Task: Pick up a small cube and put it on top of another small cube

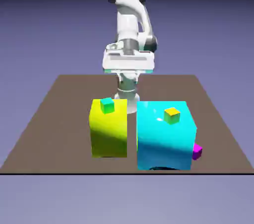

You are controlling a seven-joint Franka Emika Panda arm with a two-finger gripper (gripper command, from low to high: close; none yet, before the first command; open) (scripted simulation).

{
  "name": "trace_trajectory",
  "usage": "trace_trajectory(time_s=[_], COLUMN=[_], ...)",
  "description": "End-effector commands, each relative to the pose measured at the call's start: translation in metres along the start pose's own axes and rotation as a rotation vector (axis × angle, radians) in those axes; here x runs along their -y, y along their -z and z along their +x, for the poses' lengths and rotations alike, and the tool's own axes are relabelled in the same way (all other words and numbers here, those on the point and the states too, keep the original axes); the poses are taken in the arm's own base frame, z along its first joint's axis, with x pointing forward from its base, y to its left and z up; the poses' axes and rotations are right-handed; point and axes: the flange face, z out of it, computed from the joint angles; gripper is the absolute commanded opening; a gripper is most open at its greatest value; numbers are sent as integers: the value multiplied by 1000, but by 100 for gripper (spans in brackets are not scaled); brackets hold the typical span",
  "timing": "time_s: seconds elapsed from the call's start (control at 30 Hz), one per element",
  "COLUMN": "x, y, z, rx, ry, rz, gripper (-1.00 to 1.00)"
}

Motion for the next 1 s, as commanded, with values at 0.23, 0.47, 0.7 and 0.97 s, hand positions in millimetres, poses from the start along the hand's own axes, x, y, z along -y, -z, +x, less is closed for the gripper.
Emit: trace_trajectory(time_s=[0.23, 0.47, 0.7, 0.97], x=[71, 146, 161, 114], y=[-46, -32, -33, -49], z=[-105, -194, -293, -378], rx=[191, 194, 227, 306], ry=[608, 1039, 1513, 2100], rz=[-194, -231, -351, -551], gripper=[0, 0, 0, 0])
